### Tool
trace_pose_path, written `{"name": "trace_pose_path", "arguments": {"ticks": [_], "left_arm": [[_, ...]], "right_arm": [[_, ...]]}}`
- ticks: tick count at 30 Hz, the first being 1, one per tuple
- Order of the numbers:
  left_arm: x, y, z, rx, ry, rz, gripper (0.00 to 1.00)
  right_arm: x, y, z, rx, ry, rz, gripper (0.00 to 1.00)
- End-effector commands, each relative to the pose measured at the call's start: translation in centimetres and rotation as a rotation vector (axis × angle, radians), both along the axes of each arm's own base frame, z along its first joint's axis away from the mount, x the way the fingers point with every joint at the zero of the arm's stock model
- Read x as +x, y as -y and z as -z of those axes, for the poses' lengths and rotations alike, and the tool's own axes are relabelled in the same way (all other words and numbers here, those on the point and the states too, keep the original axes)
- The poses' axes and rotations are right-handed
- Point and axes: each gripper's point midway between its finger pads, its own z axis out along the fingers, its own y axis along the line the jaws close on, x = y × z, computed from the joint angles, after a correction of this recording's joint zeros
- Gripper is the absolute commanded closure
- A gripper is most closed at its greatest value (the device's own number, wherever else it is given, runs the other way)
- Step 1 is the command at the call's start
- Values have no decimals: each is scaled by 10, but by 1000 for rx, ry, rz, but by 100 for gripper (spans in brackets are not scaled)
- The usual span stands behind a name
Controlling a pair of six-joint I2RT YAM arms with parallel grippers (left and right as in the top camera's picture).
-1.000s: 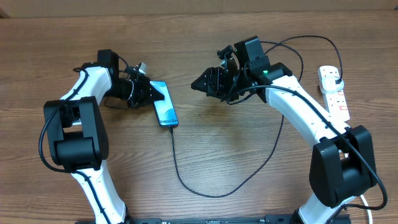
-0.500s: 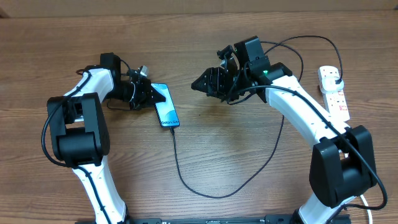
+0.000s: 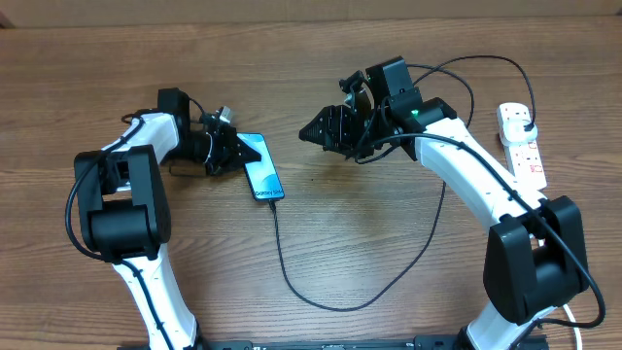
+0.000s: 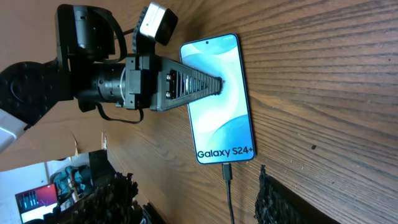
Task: Plug charger to phone and switch on socket
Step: 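Lower the plugged-in phone flat onto the table with the left gripper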
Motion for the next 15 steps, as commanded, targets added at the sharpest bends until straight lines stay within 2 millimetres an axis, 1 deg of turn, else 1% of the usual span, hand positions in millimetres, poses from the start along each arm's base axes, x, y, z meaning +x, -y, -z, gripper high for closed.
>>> {"name": "trace_pose_path", "arguments": {"ticks": [1, 12, 15], "left_arm": [[-11, -13, 28, 125, 0, 27, 96], [-25, -24, 51, 218, -31, 30, 94], [-28, -24, 53, 218, -36, 31, 89]], "right_arm": [[3, 0, -14, 7, 41, -2, 34], [3, 0, -14, 7, 41, -1, 34], [3, 0, -14, 7, 41, -1, 34]]}}
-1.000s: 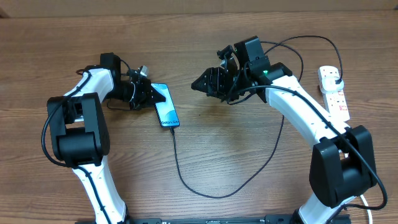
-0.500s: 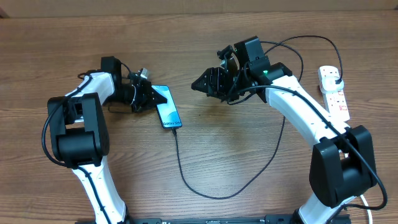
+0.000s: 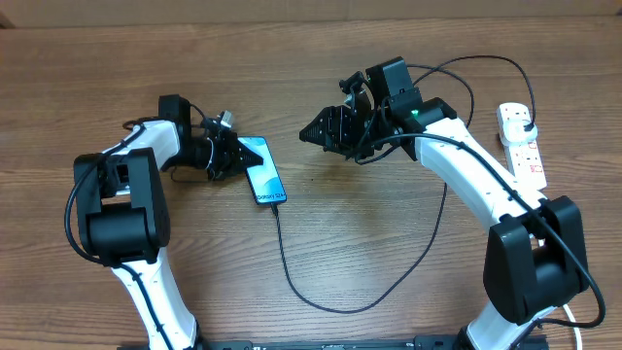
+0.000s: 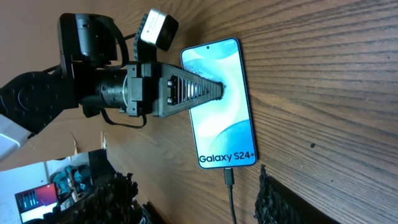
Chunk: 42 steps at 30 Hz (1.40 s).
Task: Plug charger to phone and switch on socket
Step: 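Lower the plugged-in phone flat onto the table with the left gripper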
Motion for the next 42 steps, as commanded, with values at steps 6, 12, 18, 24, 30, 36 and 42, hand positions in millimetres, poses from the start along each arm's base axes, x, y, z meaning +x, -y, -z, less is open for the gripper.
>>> {"name": "trace_pose_path", "arguments": {"ticks": [6, 12, 18, 24, 30, 36, 42], "left_arm": [[-20, -26, 50, 236, -57, 29, 78], [-20, -29, 52, 255, -61, 28, 78], [-21, -32, 55, 278, -83, 12, 75], [-21, -32, 55, 278, -84, 12, 69], [-22, -35, 56, 296, -93, 8, 64], [-32, -51, 67, 408, -168, -21, 66], [-41, -67, 75, 518, -221, -32, 65]], "right_arm": [[4, 0, -15, 10, 45, 0, 34], [4, 0, -15, 9, 46, 0, 34], [4, 0, -15, 9, 46, 0, 34], [4, 0, -15, 9, 46, 0, 34], [4, 0, -15, 7, 60, -12, 33], [4, 0, -15, 7, 60, -12, 33], [4, 0, -15, 7, 60, -12, 33]]}}
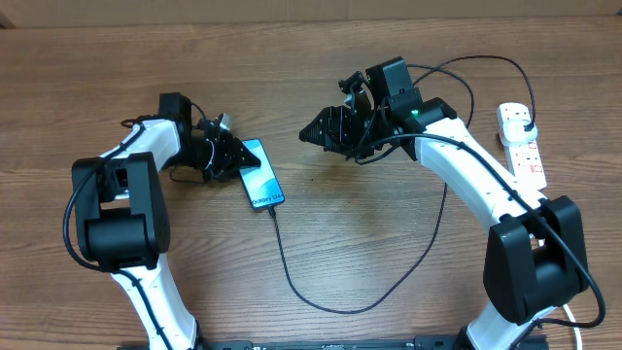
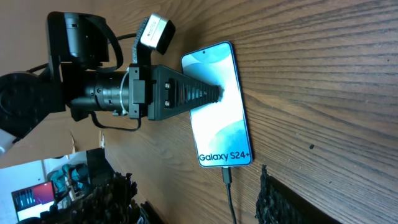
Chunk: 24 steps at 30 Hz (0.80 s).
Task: Plug charger to phone and switch on socket
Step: 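Lower the plugged-in phone flat onto the table with the left gripper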
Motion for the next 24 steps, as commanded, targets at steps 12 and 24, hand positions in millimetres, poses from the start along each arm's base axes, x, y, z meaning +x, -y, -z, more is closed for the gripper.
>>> {"name": "trace_pose_path", "arguments": {"ticks": [12, 24], "left_arm": [[-39, -62, 71, 429, -202, -29, 60], [-45, -77, 75, 523, -240, -49, 61]], "right_arm": [[4, 0, -15, 9, 48, -2, 33], [4, 0, -15, 9, 48, -3, 33]]}}
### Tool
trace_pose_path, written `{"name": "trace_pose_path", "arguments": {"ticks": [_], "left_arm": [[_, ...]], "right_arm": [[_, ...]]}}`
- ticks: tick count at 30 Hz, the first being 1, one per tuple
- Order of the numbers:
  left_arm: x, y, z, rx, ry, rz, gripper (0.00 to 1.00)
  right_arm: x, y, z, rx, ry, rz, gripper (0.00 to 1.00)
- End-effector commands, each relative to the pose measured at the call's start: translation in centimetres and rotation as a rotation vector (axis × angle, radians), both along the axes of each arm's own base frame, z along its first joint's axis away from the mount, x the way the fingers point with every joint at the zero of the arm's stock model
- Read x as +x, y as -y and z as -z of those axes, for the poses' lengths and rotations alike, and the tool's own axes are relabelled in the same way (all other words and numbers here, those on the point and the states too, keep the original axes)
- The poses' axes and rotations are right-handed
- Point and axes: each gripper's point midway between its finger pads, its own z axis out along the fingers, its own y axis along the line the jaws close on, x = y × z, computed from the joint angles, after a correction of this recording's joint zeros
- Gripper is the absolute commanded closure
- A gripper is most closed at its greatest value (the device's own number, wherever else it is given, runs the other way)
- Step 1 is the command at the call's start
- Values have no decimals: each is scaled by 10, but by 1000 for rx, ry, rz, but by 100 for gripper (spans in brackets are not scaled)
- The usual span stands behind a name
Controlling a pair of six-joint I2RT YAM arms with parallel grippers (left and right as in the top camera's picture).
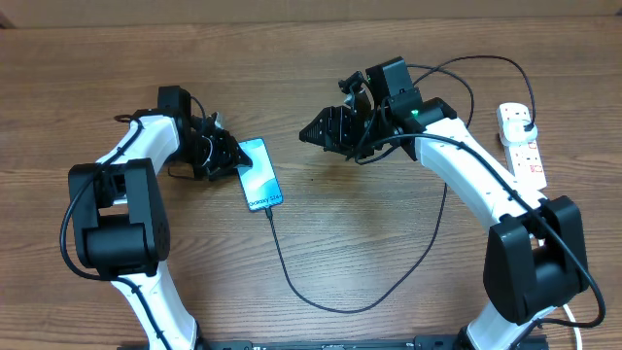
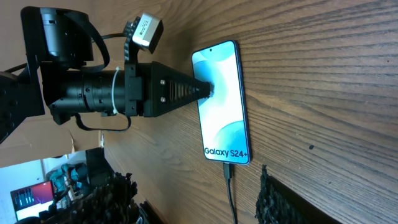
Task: Plug charger to phone and switch on socket
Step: 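Lower the plugged-in phone flat onto the table with the left gripper, then open the left gripper and raise both arms away from the phone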
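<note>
The phone (image 1: 259, 175) lies face up on the wooden table, its lit screen reading Galaxy S24+ (image 2: 225, 106). The black charger cable (image 1: 292, 282) is plugged into its bottom end (image 2: 228, 173). My left gripper (image 1: 233, 161) is shut, and its pointed tip (image 2: 207, 91) touches the phone's left edge. My right gripper (image 1: 309, 133) hovers to the right of the phone and faces it. It is open, its two black fingers (image 2: 280, 202) wide apart with nothing between them. The white socket strip (image 1: 521, 146) lies at the far right with a plug in it.
The cable loops across the near middle of the table and runs up under the right arm (image 1: 466, 165) towards the strip. A second black lead (image 1: 486, 60) arcs over the far right. The table's far edge (image 1: 292, 21) runs along the top.
My left gripper's tip was over the phone's screen and is now at its left edge. The phone stands a little straighter and farther right in the right wrist view. My right arm has not moved.
At the oldest moment the cable was plugged in and my shut left gripper rested its tip on the screen. It stayed there for the later two moments while the phone turned slightly. Now the tip is at the phone's edge. My right gripper stayed open and still throughout.
</note>
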Motion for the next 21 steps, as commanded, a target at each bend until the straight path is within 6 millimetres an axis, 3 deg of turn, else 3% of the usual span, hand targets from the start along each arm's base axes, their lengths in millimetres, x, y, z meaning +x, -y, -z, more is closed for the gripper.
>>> {"name": "trace_pose_path", "arguments": {"ticks": [1, 10, 13, 17, 21], "left_arm": [[-46, -57, 73, 342, -210, -15, 61], [-50, -75, 75, 448, -240, -45, 61], [-46, -80, 65, 475, -233, -54, 61], [-24, -85, 28, 498, -168, -70, 62], [11, -87, -40, 495, -16, -102, 61]], "right_arm": [[4, 0, -15, 10, 45, -1, 33], [3, 0, -14, 8, 48, -6, 33], [3, 1, -14, 0, 73, -30, 33], [3, 2, -13, -16, 121, -62, 33], [2, 8, -15, -54, 137, -64, 37]]}}
